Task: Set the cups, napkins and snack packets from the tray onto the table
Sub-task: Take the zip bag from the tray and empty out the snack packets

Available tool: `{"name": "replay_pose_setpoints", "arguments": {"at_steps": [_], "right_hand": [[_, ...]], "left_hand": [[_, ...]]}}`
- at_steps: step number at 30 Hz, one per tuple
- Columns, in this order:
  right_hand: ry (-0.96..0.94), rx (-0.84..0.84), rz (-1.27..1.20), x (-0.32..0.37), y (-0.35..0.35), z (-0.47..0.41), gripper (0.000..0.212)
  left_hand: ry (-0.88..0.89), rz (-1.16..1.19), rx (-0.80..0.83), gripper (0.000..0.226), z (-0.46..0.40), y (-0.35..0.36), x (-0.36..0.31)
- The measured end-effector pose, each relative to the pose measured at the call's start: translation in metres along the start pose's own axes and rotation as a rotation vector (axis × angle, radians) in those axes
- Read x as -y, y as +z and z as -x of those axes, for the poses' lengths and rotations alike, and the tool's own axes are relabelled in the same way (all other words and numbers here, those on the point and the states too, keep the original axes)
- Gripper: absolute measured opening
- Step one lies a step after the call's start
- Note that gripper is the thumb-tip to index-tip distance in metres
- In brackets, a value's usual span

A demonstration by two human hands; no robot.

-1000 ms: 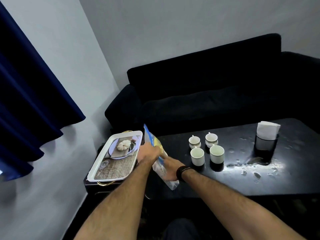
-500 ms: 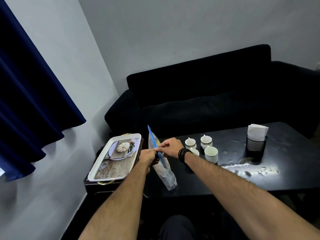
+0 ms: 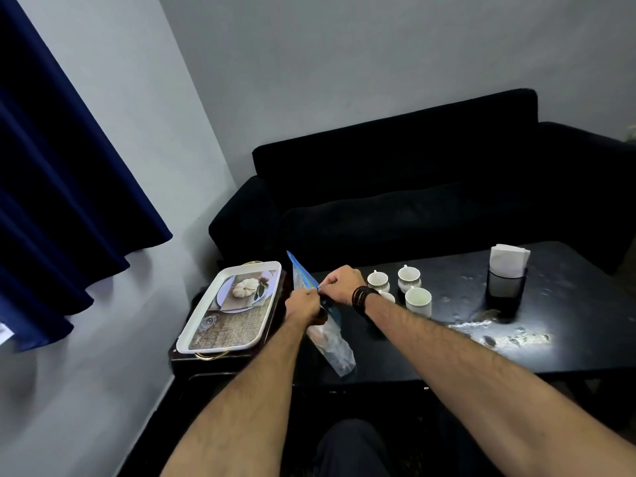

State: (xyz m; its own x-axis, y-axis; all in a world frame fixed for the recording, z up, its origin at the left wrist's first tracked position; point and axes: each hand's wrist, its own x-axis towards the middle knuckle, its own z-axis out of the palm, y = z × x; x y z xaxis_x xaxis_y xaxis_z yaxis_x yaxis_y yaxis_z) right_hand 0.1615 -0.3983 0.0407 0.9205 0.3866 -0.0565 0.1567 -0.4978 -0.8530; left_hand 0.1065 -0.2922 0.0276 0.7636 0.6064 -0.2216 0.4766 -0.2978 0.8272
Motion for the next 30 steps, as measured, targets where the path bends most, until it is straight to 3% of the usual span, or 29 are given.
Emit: {"name": "replay_pose_setpoints", "arguments": {"at_steps": [5, 8, 13, 17, 20, 25, 30], "right_hand": [[0.037, -0.066, 0.054, -0.001, 0.009, 0.006, 0.009], [0.029, -0.117, 0.068, 0.001, 0.016, 0.009, 0.013], [0.011, -0.192, 0.219, 0.001, 0.021, 0.009, 0.031], [0.076, -0.269, 0.274, -0.018, 0.009, 0.005, 0.025], [0.096, -0.183, 0.296, -0.029, 0.002, 0.002, 0.024], [-0.066, 0.024, 0.238, -0.013, 0.004, -0.009, 0.04], [-0.226, 0.018, 0.364, 0.002, 0.021, -0.015, 0.012]], "left_hand": [[0.15, -0.297, -0.051, 0.042, 0.005, -0.001, 0.002], [0.179, -0.413, -0.07, 0.037, 0.007, 0.0, 0.001], [0.161, -0.455, -0.091, 0.034, 0.01, 0.001, 0.007], [0.116, -0.425, -0.138, 0.038, 0.01, -0.005, 0.018], [0.212, -0.48, -0.062, 0.035, 0.006, -0.015, 0.026], [0.353, -0.501, 0.096, 0.036, 0.004, -0.023, 0.032], [0.242, -0.625, -0.073, 0.047, 0.001, -0.029, 0.024]]}}
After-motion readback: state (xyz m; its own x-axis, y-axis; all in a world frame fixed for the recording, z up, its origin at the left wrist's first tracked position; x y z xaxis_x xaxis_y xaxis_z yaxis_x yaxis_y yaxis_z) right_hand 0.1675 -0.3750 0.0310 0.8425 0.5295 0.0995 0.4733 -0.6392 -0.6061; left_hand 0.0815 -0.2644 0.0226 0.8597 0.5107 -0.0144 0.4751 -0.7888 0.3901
